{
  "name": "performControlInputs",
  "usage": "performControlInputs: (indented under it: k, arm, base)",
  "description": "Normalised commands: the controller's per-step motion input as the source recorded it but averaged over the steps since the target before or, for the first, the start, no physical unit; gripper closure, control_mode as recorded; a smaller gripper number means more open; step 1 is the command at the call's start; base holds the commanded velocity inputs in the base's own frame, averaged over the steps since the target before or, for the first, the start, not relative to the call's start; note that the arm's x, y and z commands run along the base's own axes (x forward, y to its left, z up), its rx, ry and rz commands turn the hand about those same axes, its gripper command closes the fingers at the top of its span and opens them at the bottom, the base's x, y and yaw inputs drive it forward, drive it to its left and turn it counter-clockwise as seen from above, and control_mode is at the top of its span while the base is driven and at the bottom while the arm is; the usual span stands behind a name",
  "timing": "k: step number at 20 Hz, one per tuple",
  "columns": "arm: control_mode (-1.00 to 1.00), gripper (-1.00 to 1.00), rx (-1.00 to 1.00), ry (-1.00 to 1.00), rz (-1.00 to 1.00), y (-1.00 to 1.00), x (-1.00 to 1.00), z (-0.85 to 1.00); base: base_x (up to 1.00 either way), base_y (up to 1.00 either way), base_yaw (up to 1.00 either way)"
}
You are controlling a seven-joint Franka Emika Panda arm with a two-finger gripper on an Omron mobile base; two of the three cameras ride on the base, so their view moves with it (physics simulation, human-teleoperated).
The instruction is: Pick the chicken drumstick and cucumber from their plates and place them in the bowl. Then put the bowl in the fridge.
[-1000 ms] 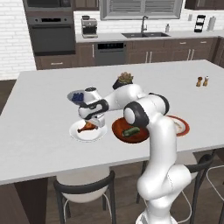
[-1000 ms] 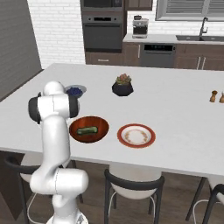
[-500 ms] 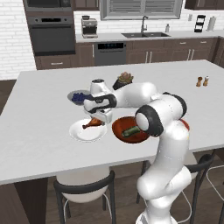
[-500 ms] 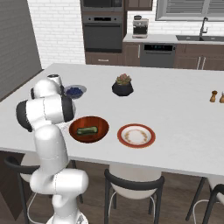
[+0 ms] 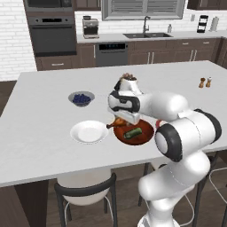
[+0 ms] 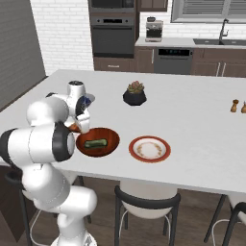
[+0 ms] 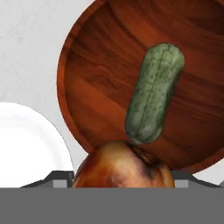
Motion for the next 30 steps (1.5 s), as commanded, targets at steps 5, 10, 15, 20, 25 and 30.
performControlInputs:
  k: [5, 10, 15, 20, 25, 30]
  arm:
    - [-1.0, 1.0, 0.0, 0.0, 0.0, -1.0, 0.0, 0.0]
    - [-1.0, 1.0, 0.0, 0.01, -0.01, -0.91, 0.05, -0.18]
    - [-1.0, 1.0, 0.0, 0.02, 0.0, -0.31, 0.06, -0.28]
    - [-1.0, 1.0, 0.0, 0.0, 0.0, 0.02, 0.16, -0.38]
    - [-1.0, 1.0, 0.0, 0.0, 0.0, 0.1, 0.14, -0.44]
    - [-1.0, 1.0, 0.0, 0.0, 0.0, 0.03, 0.16, -0.22]
  base:
    - [0.0, 0.0, 0.0]
    - [0.0, 0.0, 0.0]
    - [0.0, 0.0, 0.0]
    - [0.0, 0.0, 0.0]
    - [0.0, 0.0, 0.0]
    - [0.0, 0.0, 0.0]
